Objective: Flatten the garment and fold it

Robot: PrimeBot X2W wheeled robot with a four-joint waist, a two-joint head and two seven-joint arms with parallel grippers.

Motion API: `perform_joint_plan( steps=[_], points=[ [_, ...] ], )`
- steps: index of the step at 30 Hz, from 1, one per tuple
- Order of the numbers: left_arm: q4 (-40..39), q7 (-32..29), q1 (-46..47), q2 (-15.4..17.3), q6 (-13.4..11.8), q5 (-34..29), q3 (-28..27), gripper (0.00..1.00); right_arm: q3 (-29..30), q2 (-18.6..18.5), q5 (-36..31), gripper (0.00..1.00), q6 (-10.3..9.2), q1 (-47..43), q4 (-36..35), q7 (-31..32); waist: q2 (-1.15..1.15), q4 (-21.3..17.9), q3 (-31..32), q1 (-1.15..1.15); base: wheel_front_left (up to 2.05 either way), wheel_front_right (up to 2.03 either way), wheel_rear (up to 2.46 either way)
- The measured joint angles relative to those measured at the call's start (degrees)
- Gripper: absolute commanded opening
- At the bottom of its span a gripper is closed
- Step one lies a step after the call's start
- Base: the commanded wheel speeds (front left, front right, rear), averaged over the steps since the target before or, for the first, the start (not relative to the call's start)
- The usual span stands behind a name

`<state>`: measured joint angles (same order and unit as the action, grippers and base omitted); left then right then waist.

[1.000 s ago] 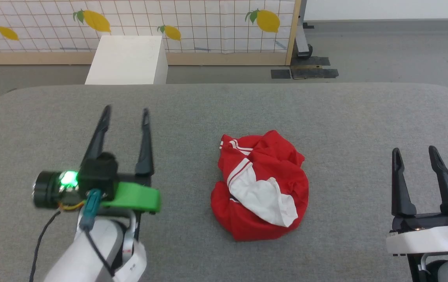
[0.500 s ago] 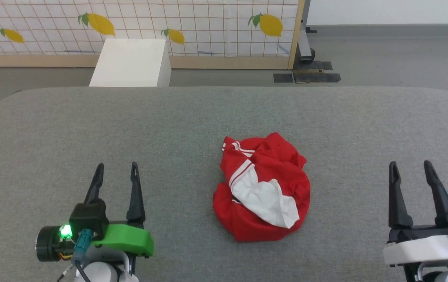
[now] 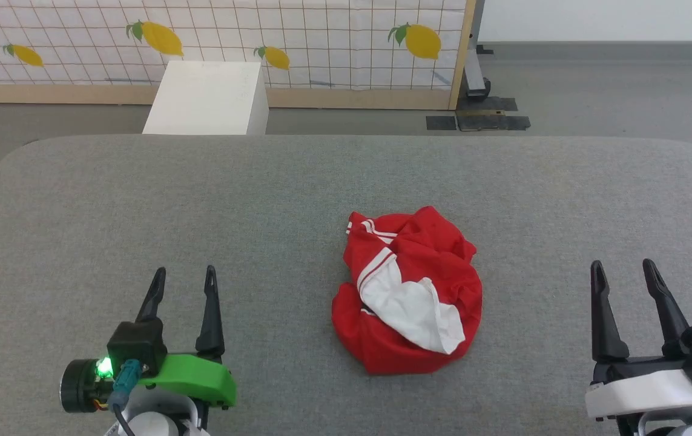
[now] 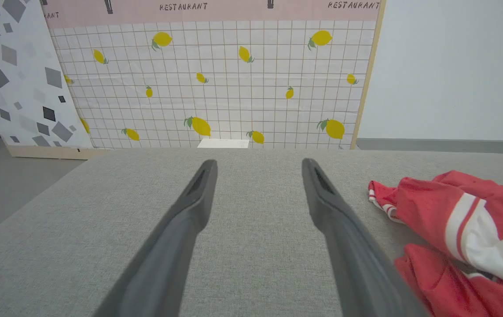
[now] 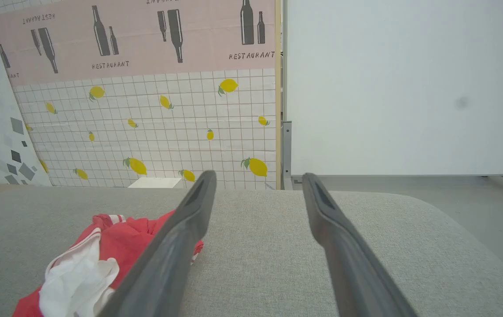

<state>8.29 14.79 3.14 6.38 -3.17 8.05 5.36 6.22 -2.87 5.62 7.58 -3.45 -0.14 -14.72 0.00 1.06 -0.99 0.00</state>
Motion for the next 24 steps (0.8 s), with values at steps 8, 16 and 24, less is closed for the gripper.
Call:
perform_joint_plan(
  steps=[8,16,24],
  points=[
    [0.7,0.0,-0.21,-1.31,1.67,-2.24,-1.76,1.0,-0.18,0.0,0.0,1.0,0.0,-0.01,0.1,0.0,0.0,-0.22,0.37,0.0,0.0,0.0,0.0],
    [1.08,0.0,-0.04,-1.93,2.98,-3.71,-1.82,1.0,-0.2,0.0,-0.02,1.0,0.0,-0.01,0.18,0.0,0.0,-0.84,0.73,0.0,0.0,0.0,0.0],
    [3.37,0.01,8.7,-2.8,7.76,-10.01,11.46,1.0,-0.35,0.0,-0.19,1.0,0.0,-0.02,0.16,0.0,0.0,-0.84,0.6,0.0,0.0,0.0,0.0]
  ],
)
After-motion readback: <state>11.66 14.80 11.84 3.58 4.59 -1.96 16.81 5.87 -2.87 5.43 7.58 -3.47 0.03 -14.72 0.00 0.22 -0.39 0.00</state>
